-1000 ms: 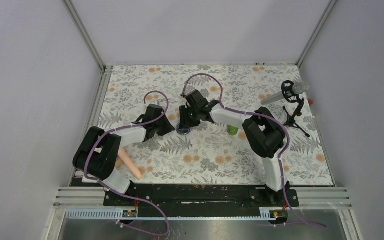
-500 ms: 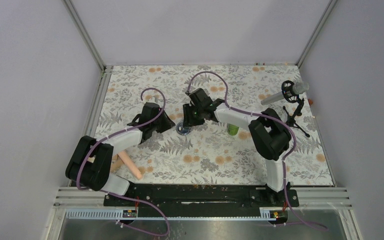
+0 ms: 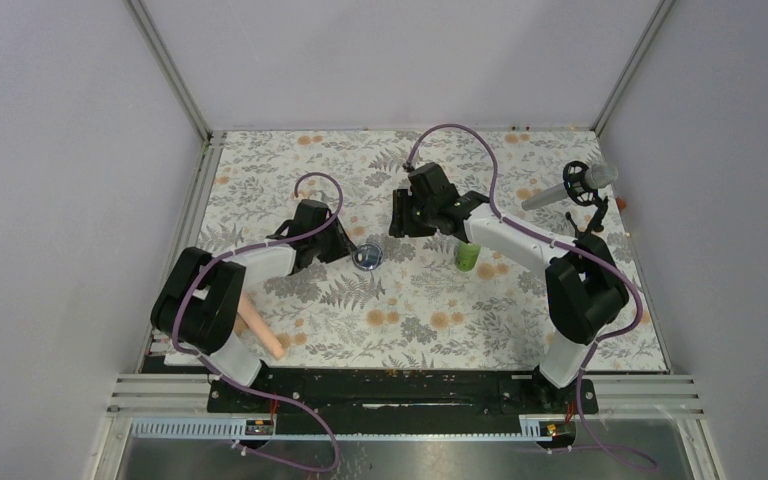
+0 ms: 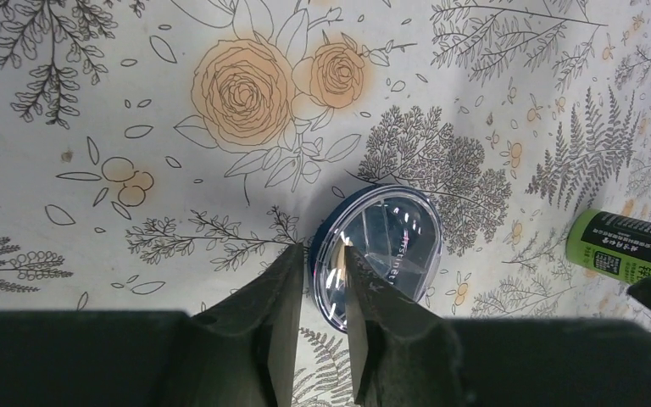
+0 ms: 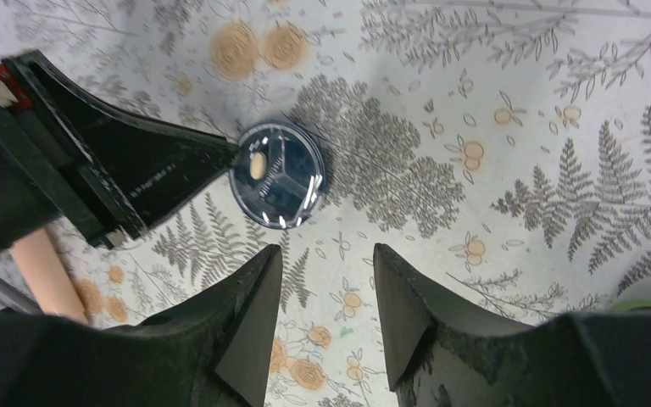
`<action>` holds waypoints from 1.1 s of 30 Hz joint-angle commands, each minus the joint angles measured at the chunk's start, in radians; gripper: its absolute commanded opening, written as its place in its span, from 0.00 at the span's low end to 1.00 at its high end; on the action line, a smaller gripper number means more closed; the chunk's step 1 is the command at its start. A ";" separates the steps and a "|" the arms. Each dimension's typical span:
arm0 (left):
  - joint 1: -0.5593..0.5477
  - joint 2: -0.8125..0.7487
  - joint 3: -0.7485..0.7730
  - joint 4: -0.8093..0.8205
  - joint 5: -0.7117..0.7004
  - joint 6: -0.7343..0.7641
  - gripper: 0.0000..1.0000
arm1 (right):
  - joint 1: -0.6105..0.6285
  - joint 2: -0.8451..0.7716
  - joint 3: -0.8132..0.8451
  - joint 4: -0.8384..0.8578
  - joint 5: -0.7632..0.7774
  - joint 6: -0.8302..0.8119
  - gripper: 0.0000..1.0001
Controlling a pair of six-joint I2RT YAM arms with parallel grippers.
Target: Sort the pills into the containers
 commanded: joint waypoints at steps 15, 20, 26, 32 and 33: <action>0.007 -0.292 0.049 -0.139 -0.092 0.107 0.66 | -0.023 -0.227 0.022 -0.138 0.102 -0.029 0.58; 0.006 -0.509 0.119 -0.256 -0.078 0.205 0.99 | -0.042 -0.402 0.033 -0.250 0.191 -0.079 0.68; 0.005 -0.770 0.218 -0.467 -0.193 0.274 0.99 | -0.067 -0.710 0.047 -0.430 0.444 -0.105 0.86; 0.005 -0.999 0.265 -0.627 -0.294 0.294 0.99 | -0.070 -0.994 0.094 -0.558 0.709 -0.111 1.00; 0.005 -1.028 0.270 -0.652 -0.302 0.290 0.99 | -0.070 -1.035 0.105 -0.572 0.754 -0.117 1.00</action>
